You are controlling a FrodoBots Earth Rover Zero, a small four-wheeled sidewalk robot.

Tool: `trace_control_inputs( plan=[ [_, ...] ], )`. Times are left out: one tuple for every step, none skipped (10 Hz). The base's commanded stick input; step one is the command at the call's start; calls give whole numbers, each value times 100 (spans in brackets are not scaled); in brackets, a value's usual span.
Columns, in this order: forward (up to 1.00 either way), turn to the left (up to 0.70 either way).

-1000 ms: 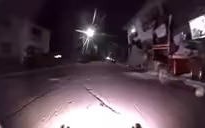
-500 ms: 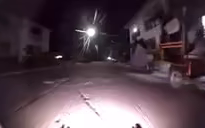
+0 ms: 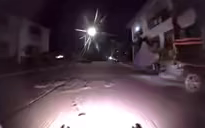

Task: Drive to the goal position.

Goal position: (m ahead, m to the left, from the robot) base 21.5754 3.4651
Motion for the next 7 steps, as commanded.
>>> trace_control_inputs(
  plan=[
    [85, 0],
    [85, 0],
    [85, 0],
    [85, 0],
    [85, 0],
    [85, 0],
    [85, 0]
  ],
)
